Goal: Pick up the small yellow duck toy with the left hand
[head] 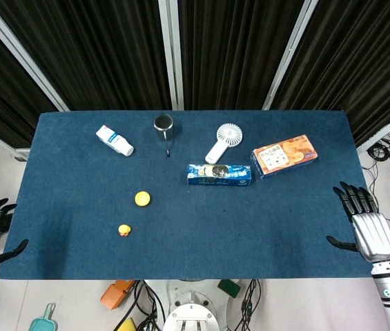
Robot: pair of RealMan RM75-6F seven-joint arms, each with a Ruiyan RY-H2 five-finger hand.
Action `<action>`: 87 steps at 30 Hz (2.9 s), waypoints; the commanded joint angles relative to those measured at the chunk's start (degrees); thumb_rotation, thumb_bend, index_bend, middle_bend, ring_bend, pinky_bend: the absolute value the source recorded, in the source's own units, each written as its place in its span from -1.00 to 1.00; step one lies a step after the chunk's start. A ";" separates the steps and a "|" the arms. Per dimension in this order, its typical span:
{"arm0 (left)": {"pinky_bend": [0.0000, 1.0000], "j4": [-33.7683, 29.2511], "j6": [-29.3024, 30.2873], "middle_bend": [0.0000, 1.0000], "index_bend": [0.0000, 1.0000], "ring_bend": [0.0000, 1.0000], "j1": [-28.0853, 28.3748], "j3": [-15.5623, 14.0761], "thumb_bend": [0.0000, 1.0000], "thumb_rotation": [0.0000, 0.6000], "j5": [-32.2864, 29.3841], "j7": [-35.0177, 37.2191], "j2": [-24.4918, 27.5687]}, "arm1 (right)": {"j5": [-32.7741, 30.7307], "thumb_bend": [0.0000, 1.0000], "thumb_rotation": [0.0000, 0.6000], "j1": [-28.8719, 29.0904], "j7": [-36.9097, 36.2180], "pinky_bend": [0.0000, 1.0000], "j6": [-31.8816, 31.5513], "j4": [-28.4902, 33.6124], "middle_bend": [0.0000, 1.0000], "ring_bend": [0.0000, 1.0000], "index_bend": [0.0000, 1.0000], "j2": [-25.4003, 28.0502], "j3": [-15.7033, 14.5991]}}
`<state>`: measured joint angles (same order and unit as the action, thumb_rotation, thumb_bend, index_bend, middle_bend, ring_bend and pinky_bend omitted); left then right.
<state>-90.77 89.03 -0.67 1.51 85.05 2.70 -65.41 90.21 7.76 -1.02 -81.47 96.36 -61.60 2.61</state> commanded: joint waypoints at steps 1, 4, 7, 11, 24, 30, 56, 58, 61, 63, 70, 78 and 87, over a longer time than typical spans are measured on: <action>-1.00 -0.06 -0.24 -0.79 -0.61 -0.97 0.18 0.05 -0.59 1.00 0.06 -0.03 -0.03 | 0.02 -0.71 1.00 -0.16 0.18 -0.88 -0.36 0.23 -0.93 -1.00 -1.00 0.24 0.00; -1.00 -0.17 -0.31 -0.79 -0.61 -0.97 0.38 0.02 -0.59 1.00 0.48 -0.11 -0.18 | 0.42 -0.71 1.00 -0.50 0.20 -0.88 -1.36 0.42 -0.93 -1.00 -1.00 0.59 0.00; -1.00 -0.37 -0.68 -0.79 -0.61 -0.97 0.82 -0.15 -0.59 1.00 1.26 -0.19 -0.66 | 0.68 -0.71 1.00 -0.91 0.11 -0.88 -2.33 0.34 -0.93 -1.00 -1.00 0.83 -0.01; -1.00 -0.60 -3.13 -0.79 -0.61 -0.97 3.28 -0.87 -0.57 1.00 4.58 -1.07 -2.39 | 1.06 -0.71 1.00 -1.47 -0.44 -0.88 -3.77 0.14 -0.93 -1.00 -1.00 1.06 0.07; -1.00 -0.37 -20.97 -0.79 -0.60 -0.95 17.24 0.66 -0.57 1.00 6.95 -7.27 -13.41 | 1.12 -0.71 1.00 -2.12 0.90 -0.88 -4.76 1.10 -0.93 -1.00 -1.00 1.68 -0.05; -1.00 -0.09 -24.70 -0.79 -0.47 -0.95 19.35 1.24 -0.57 1.00 2.87 -11.59 -15.80 | 0.36 -0.71 1.00 -2.50 0.54 -0.88 -4.71 0.73 -0.93 -1.00 -1.00 1.58 -0.15; -1.00 3.72 -27.80 -0.79 -0.16 -0.95 21.69 -0.05 -0.37 1.00 -4.56 -15.29 -21.63 | -0.43 -0.71 1.00 -2.10 0.62 -0.88 -3.38 0.23 -0.93 -1.00 -1.00 1.02 -0.09; -1.00 3.96 -27.94 -0.79 -0.16 -0.95 21.80 -0.20 -0.36 1.00 -4.95 -15.27 -21.76 | -0.52 -0.71 1.00 -2.09 0.70 -0.88 -3.31 0.27 -0.93 -1.00 -1.00 1.03 -0.08; -1.00 4.39 -27.77 -0.79 -0.12 -0.95 21.88 -0.29 -0.34 1.00 -5.17 -15.10 -22.14 | -0.54 -0.71 1.00 -2.00 0.88 -0.88 -3.15 0.44 -0.93 -1.00 -1.00 1.03 -0.07; -1.00 4.81 -27.37 -0.76 -0.06 -0.95 21.84 -0.24 -0.28 1.00 -5.22 -14.78 -22.56 | -0.51 -0.71 1.00 -1.95 1.02 -0.88 -3.09 0.56 -0.93 -1.00 -1.00 1.04 -0.05; -1.00 6.01 -25.96 -0.67 0.12 -0.90 21.86 -0.19 -0.14 1.00 -4.92 -14.46 -22.80 | -0.34 -0.71 1.00 -2.02 1.57 -0.88 -3.29 1.08 -0.93 -1.00 -1.00 1.23 -0.07; -1.00 4.03 -24.53 -0.67 0.13 -0.91 23.70 2.47 -0.15 1.00 -3.88 -13.07 -21.56 | -0.08 -0.71 1.00 -2.16 1.94 -0.88 -3.61 1.45 -0.93 -1.00 -1.00 1.39 -0.12; -1.00 4.98 -29.98 -0.67 0.13 -0.94 31.12 8.57 -0.16 1.00 -7.69 -15.94 -25.22 | -0.46 -0.71 1.00 -2.45 1.71 -0.88 -3.70 1.29 -0.93 -1.00 -1.00 1.40 -0.19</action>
<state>-86.45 60.33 29.11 8.91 78.60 -12.29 -89.57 89.76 5.33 0.70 -85.15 97.66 -60.21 2.42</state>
